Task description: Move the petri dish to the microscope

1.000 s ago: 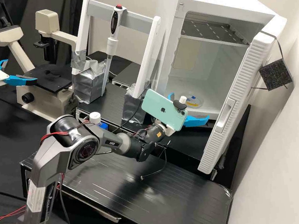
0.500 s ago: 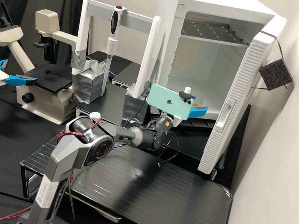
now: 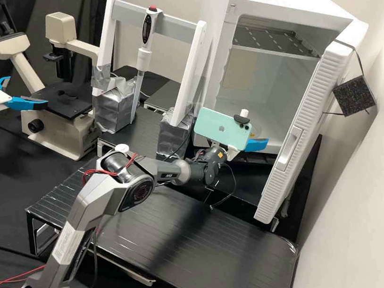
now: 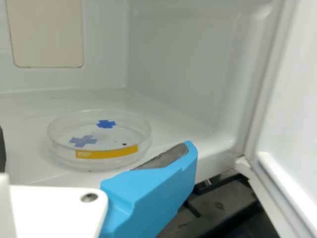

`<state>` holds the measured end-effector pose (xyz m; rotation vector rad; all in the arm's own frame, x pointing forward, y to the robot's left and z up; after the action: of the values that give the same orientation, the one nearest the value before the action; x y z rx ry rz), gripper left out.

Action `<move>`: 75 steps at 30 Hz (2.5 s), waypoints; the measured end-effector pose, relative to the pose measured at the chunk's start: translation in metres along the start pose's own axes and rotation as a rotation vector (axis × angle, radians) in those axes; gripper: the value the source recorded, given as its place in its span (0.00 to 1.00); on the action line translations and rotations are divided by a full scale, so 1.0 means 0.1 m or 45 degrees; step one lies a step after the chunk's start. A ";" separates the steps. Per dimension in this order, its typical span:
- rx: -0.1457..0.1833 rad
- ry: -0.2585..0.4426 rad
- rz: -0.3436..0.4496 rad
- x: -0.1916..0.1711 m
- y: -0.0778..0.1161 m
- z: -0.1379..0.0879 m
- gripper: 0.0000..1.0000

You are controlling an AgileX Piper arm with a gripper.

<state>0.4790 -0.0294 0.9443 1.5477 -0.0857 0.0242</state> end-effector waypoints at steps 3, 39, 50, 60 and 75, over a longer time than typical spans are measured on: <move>0.007 -0.003 -0.013 0.06 -0.01 -0.02 1.00; -0.033 0.006 -0.103 0.18 -0.02 -0.04 0.00; -0.036 0.006 -0.102 0.19 -0.02 -0.04 0.00; -0.034 0.000 -0.108 0.21 -0.04 -0.01 0.00; -0.025 0.001 -0.102 0.13 -0.01 0.05 0.00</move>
<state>0.4920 -0.0349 0.9444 1.5305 -0.0229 -0.0392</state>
